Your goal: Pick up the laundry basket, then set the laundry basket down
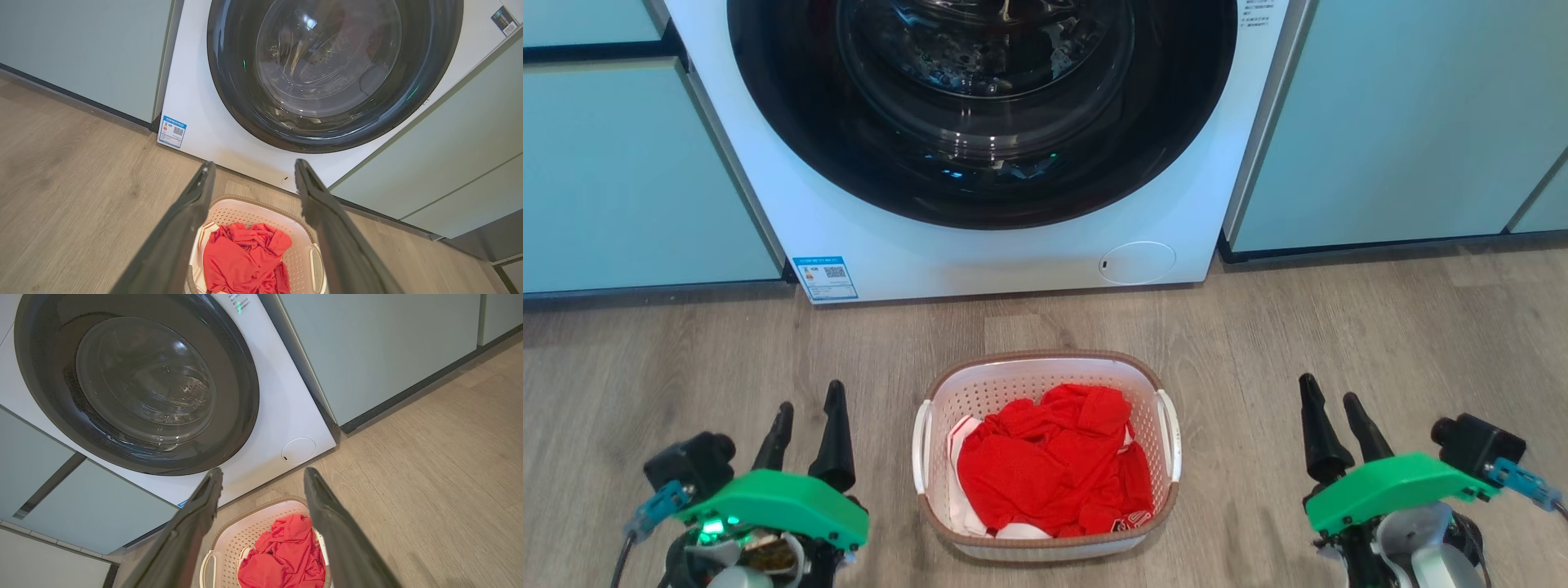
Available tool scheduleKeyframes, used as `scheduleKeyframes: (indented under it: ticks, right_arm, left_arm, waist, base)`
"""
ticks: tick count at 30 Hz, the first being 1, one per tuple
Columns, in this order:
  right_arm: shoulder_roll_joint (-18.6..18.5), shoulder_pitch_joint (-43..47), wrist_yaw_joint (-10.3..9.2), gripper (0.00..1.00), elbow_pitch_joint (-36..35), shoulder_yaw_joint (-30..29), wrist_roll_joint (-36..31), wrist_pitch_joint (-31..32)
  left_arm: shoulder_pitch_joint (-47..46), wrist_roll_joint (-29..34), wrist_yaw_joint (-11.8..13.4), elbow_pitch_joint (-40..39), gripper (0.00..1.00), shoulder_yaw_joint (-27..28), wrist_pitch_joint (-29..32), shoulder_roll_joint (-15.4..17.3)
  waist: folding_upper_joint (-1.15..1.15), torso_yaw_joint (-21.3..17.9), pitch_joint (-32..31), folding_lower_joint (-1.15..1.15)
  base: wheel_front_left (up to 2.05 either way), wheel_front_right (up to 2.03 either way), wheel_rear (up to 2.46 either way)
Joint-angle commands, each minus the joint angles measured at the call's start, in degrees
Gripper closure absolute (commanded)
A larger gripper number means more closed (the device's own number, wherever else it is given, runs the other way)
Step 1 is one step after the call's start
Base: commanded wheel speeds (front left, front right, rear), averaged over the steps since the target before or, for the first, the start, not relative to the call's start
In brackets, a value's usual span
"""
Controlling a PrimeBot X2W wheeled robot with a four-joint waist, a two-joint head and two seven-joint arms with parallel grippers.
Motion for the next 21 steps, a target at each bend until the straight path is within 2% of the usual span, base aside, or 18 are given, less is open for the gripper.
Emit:
scheduleKeyframes:
  ticks: [1,13,21]
  right_arm:
    - [-0.66,-2.31,0.09,0.00,-2.58,1.31,-2.23,-0.92]
    - [-0.74,-2.30,0.11,0.00,-3.64,2.67,-9.41,-2.76]
    - [-0.80,-2.24,0.12,0.00,-4.59,3.50,-14.69,-4.10]
  left_arm:
    - [-1.26,2.27,0.66,-2.73,0.00,0.57,-1.12,1.19]
    - [0.00,9.07,1.96,-4.32,0.00,-0.67,-2.96,1.63]
    - [1.31,13.40,1.33,-5.19,0.00,-0.18,-4.31,0.70]
  waist:
    - [0.00,-0.03,0.00,0.00]
    - [0.00,-0.29,-0.03,0.00]
    - [0.00,-0.44,-0.07,0.00]
  base:
    - [0.00,0.00,0.00]
    - [0.00,0.00,0.00]
    - [0.00,0.00,0.00]
